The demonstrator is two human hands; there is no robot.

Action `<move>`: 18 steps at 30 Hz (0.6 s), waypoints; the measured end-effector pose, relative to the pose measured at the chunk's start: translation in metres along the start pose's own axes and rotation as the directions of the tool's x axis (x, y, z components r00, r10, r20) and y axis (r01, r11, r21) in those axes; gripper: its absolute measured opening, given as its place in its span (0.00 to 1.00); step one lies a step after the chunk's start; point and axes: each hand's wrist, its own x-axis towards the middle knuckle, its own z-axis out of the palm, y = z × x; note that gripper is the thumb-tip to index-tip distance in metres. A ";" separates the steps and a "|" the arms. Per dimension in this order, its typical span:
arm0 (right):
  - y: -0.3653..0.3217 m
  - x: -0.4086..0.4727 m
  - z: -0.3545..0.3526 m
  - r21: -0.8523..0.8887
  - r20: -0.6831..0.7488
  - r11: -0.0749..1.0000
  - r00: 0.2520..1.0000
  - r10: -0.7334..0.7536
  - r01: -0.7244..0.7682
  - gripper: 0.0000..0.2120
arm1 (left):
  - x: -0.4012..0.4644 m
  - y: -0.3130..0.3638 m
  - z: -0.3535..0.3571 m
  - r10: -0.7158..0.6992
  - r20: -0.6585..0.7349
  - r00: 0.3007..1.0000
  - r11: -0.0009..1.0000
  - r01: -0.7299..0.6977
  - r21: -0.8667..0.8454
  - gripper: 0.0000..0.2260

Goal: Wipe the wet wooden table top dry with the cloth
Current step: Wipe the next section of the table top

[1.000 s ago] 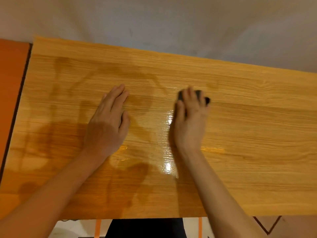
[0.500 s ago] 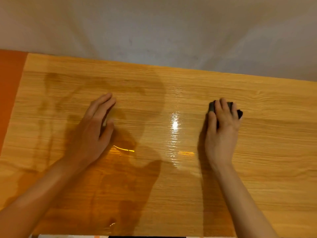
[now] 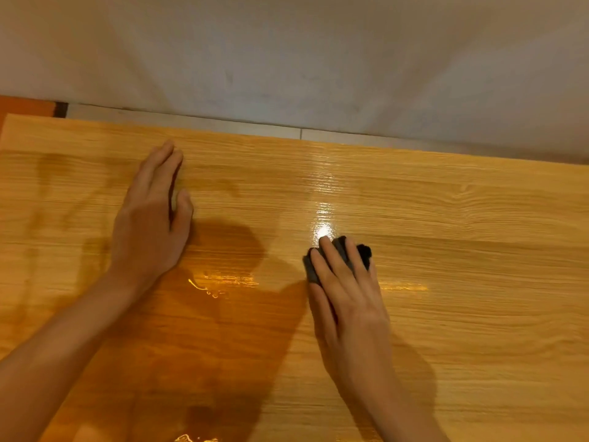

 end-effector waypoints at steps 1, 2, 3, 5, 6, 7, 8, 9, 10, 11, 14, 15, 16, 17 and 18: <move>0.003 -0.001 -0.003 -0.024 0.007 1.000 1.000 -0.004 0.004 0.20 | 0.001 0.001 -0.002 -0.018 0.013 1.000 1.000 0.018 -0.002 0.24; 0.006 0.007 -0.006 -0.043 0.005 0.999 1.000 -0.018 0.018 0.20 | 0.003 0.003 -0.003 -0.033 0.025 0.999 0.999 0.033 -0.004 0.24; 0.010 0.022 -0.009 -0.057 0.002 0.998 1.000 -0.017 0.017 0.19 | 0.003 0.004 -0.004 -0.049 0.035 0.998 0.999 0.050 -0.006 0.23; 0.018 0.070 -0.012 -0.051 -0.032 0.998 0.999 0.034 -0.036 0.19 | 0.003 0.005 -0.004 -0.079 0.044 0.996 0.997 0.080 -0.013 0.23; 0.023 0.098 -0.013 -0.031 -0.066 0.997 0.995 0.072 -0.074 0.19 | 0.003 0.005 -0.004 -0.081 0.042 0.996 0.996 0.082 -0.021 0.23; 0.027 0.125 -0.015 -0.010 -0.096 0.993 0.989 0.112 -0.114 0.19 | 0.002 0.005 -0.004 -0.067 0.040 0.997 0.997 0.068 -0.031 0.23; 0.030 0.147 -0.015 0.002 -0.115 0.989 0.982 0.147 -0.148 0.19 | 0.002 0.006 -0.004 -0.054 0.034 0.998 0.998 0.055 -0.040 0.22; 0.030 0.162 -0.013 0.012 -0.122 0.985 0.977 0.173 -0.173 0.19 | 0.002 0.005 -0.004 -0.058 0.031 0.998 0.997 0.059 -0.047 0.22; 0.029 0.169 -0.010 0.020 -0.123 0.982 0.974 0.188 -0.187 0.20 | 0.002 0.006 -0.005 -0.076 0.031 0.997 0.996 0.078 -0.049 0.22; 0.028 0.167 -0.008 0.030 -0.125 0.981 0.973 0.195 -0.193 0.20 | 0.002 0.006 -0.005 -0.092 0.031 0.995 0.994 0.094 -0.051 0.22; 0.020 0.119 -0.010 0.047 -0.123 0.985 0.977 0.172 -0.168 0.20 | 0.000 0.009 -0.006 -0.074 0.015 0.997 0.997 0.074 -0.027 0.22; 0.017 0.095 -0.010 0.041 -0.106 0.987 0.981 0.162 -0.158 0.20 | -0.001 0.009 -0.006 -0.066 0.013 0.998 0.998 0.066 -0.025 0.22; 0.013 0.072 -0.010 0.026 -0.084 0.989 0.985 0.151 -0.149 0.20 | 0.000 0.009 -0.006 -0.061 0.010 0.998 0.998 0.061 -0.028 0.22; 0.010 0.054 -0.010 0.008 -0.063 0.991 0.989 0.137 -0.136 0.21 | 0.000 0.009 -0.006 -0.061 0.006 0.998 0.998 0.061 -0.035 0.22; 0.009 0.044 -0.010 -0.012 -0.051 0.993 0.992 0.115 -0.116 0.21 | 0.001 0.009 -0.006 -0.064 0.005 0.998 0.997 0.064 -0.041 0.22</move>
